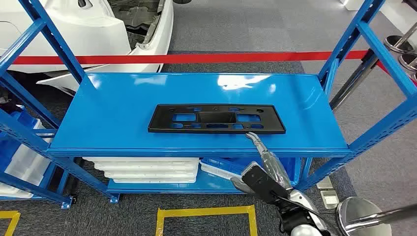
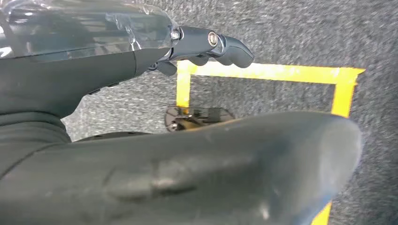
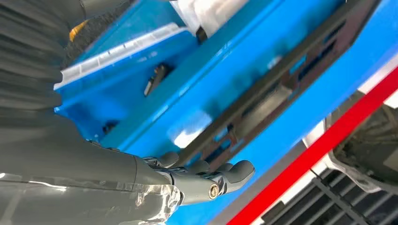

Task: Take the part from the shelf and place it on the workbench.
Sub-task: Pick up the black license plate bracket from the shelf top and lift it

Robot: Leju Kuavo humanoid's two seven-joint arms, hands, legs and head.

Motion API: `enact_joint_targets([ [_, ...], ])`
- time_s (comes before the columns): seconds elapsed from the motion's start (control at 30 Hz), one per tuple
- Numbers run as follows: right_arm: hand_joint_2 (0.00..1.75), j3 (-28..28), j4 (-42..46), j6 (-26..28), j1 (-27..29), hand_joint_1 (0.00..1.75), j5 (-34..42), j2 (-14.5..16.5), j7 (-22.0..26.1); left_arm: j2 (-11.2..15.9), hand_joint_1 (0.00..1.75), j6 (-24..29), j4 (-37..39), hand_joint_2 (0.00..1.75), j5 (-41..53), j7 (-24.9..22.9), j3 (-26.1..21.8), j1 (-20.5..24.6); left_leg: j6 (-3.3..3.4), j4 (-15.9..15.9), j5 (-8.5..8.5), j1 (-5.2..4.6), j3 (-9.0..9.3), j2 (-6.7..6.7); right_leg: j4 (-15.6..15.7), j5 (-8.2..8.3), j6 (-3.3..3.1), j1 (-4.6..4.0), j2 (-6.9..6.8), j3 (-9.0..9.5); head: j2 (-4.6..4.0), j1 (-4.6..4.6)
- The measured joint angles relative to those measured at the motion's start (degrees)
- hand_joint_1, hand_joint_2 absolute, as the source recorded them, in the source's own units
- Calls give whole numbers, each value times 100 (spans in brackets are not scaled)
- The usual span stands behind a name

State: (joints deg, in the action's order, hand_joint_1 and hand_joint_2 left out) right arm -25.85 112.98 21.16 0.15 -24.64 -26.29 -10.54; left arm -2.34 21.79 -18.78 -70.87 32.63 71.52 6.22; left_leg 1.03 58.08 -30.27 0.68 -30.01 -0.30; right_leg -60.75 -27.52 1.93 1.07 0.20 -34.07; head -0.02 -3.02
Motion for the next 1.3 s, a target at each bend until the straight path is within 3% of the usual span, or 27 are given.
enact_joint_targets([
  [0.07, 175, 14, 16, 3, 12, 0, -2, -15, -16, 0, 0, 0, -4, 0, -1, 0, 2, 8, -32, 14, -16, -11, -7, -4, 67, -32, -35, -18, 9, 15, 0, -4],
  [0.17, 175, 50, 53, 6, 49, 0, -10, -53, -62, 0, 0, -2, -21, 0, -6, -1, 5, 17, -120, 12, -58, -15, 12, -5, 141, -78, -140, -33, 24, 36, 0, 36],
  [0.23, 175, 79, 83, 3, 47, 0, -27, -78, -97, 0, 0, -2, -31, 0, -17, -2, 7, 26, -179, 231, -198, -8, -47, 1, 178, -94, -217, -20, 14, 86, 0, 81],
  [0.27, 175, 92, 98, -2, 44, 0, -41, -88, -120, 0, 0, -2, -34, 0, -27, -2, 8, 30, -200, 486, -327, -3, -156, 3, 192, -106, -251, -15, 2, 115, 0, 112],
  [0.33, 175, 104, 109, -33, 38, 0, -85, -106, -188, 0, 0, -2, -37, 0, -47, -2, 10, 29, -222, 1251, -617, -3, -561, 5, 194, -145, -300, -28, -16, 156, 0, 178],
  [0.37, 175, 105, 109, -57, 39, 0, -108, -115, -227, 0, 0, -2, -37, 0, -55, -2, 11, 23, -223, 1541, -676, -3, -742, 5, 194, -165, -312, -35, -18, 179, 0, 195],
  [0.4, 175, 109, 110, -80, 39, 0, -128, -127, -264, 0, 0, -2, -37, 0, -59, -2, 13, 17, -216, 1669, -631, -4, -855, 5, 193, -189, -317, -42, -16, 208, 0, 206],
  [0.43, 175, 114, 113, -98, 38, 0, -143, -139, -288, 1, 0, -2, -37, 0, -62, -1, 13, 13, -197, 1548, -462, -7, -849, 5, 193, -215, -313, -47, -10, 246, 0, 219],
  [0.5, 175, 125, 128, -119, 35, 0, -166, -162, -318, 2, 0, -2, -37, 0, -64, 3, 13, 9, -122, 856, 22, -27, -608, 3, 196, -280, -291, -53, 0, 338, 0, 249],
  [0.57, 175, 132, 144, -133, 18, 0, -179, -180, -331, 6, 0, -1, -37, 0, -68, 10, 13, 13, -51, 296, 254, -60, -401, 2, 186, -337, -248, -68, 8, 385, 0, 273],
  [0.63, 175, 137, 153, -145, 2, 0, -180, -199, -339, 9, 0, 0, -38, 0, -72, 16, 13, 15, -16, 156, 220, -84, -366, 1, 195, -358, -193, -71, 12, 383, 0, 279],
  [0.73, 175, 150, 179, -173, -16, 0, -192, -239, -374, 8, 0, 0, -43, 0, -79, 23, 13, 13, 40, 34, 214, -45, -292, 4, 84, -463, -101, -56, 5, 367, 0, 263],
  [0.8, 175, 161, 187, -206, -37, 0, -209, -269, -421, 7, 0, 0, -44, 0, -87, 26, 13, 23, 80, -19, 205, -23, -231, 11, -468, -730, -45, -41, 3, 103, 0, 214],
  [0.87, 175, 168, 188, -232, -45, 0, -216, -292, -452, 7, 0, 0, -44, 0, -98, 26, 13, 27, 105, -21, 170, -20, -194, 14, -1166, -955, -1, -22, 2, -313, 0, 163],
  [0.9, 175, 169, 188, -241, -43, 0, -217, -300, -459, 7, 0, 0, -44, 0, -102, 26, 13, 25, 108, -20, 148, -17, -169, 13, -1344, -941, 16, -11, 2, -451, 0, 143],
  [0.93, 175, 170, 188, -250, -44, 0, -216, -308, -468, 7, 0, 0, -44, 0, -104, 26, 13, 22, 101, -19, 119, -11, -133, 9, -1281, -794, 26, -1, 1, -474, 0, 120],
  [1.0, 175, 173, 187, -262, -49, 0, -211, -327, -492, 7, 0, 0, -44, 0, -107, 26, 13, 18, 60, -12, 42, 5, -33, -1, -621, -310, 40, 21, -3, -247, 0, 69],
  [1.03, 175, 175, 187, -271, -51, 0, -208, -337, -506, 7, 0, 0, -44, 0, -107, 26, 13, 22, 26, 1, 0, 2, 7, -8, -255, -125, 38, 18, -3, -102, 0, 46],
  [1.07, 175, 176, 187, -284, -56, 0, -204, -349, -518, 7, 0, 0, -44, 0, -109, 26, 13, 27, -10, 10, -31, -4, 27, -13, -16, -39, 18, 11, 1, -7, 0, 30],
  [1.2, 175, 178, 192, -329, -69, 0, -194, -388, -559, 7, 0, 0, -50, 0, -113, 25, 15, 40, -127, 22, -100, -12, 57, -14, 135, -89, -124, -9, 25, 52, 0, 64],
  [1.27, 175, 178, 192, -356, -83, 0, -193, -405, -580, 7, 0, 0, -56, 0, -115, 24, 15, 46, -187, 329, -278, -5, -49, -8, 176, -108, -202, 6, 10, 110, 0, 111],
  [1.3, 175, 178, 192, -373, -88, 0, -191, -411, -595, 7, 0, 0, -60, 0, -116, 24, 15, 46, -207, 659, -427, -1, -205, -3, 185, -124, -236, 7, -2, 136, 0, 139],
])
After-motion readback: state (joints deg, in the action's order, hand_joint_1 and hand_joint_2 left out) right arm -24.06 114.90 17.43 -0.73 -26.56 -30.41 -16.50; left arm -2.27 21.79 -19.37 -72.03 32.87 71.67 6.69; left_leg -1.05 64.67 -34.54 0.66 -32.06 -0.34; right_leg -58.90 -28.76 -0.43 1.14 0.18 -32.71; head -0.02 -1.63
